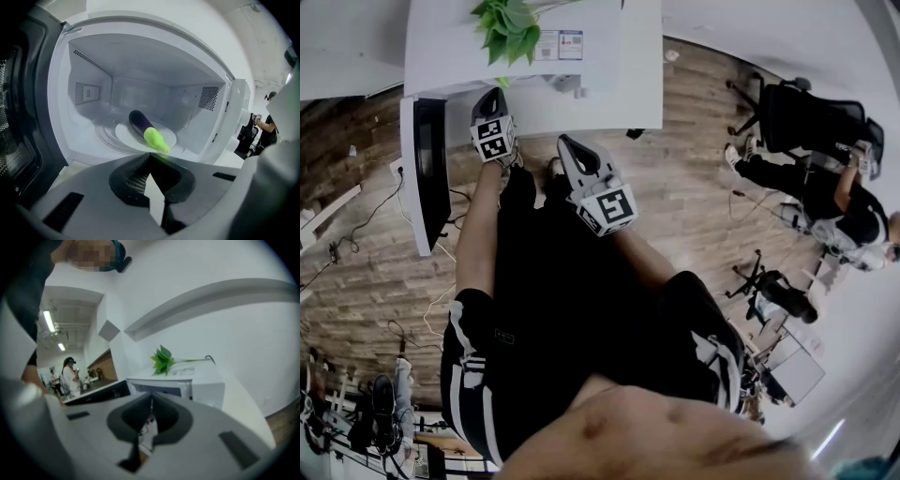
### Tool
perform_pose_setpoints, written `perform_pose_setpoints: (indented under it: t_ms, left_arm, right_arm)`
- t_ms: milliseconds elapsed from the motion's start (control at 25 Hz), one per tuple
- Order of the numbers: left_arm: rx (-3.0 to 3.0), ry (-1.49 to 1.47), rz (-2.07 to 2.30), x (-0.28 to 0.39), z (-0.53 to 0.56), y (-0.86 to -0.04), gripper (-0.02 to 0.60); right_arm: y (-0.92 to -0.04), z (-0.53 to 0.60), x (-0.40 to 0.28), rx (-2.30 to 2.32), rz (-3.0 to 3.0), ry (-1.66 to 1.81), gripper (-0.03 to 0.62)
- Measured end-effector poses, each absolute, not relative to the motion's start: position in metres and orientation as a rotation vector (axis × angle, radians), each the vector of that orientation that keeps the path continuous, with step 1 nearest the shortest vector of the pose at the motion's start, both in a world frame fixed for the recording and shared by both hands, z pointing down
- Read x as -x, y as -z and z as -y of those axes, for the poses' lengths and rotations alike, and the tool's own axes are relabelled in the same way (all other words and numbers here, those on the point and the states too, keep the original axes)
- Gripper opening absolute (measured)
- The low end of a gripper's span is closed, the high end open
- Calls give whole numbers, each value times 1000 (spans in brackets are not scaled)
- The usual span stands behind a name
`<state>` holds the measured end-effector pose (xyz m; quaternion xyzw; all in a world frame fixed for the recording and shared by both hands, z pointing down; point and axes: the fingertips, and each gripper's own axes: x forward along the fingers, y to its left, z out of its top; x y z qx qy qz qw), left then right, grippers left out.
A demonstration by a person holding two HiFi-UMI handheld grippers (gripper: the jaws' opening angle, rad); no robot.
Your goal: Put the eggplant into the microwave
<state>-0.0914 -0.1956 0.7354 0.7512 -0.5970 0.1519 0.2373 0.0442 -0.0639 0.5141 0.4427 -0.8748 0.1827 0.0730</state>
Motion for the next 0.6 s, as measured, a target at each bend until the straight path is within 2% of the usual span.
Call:
perform_pose_setpoints:
  t_ms: [600]
  left_arm:
    - [-2045, -380, 1620, 90, 207, -735, 31]
  right_arm:
    - [-516, 62, -47, -1345, 2615, -549, 32]
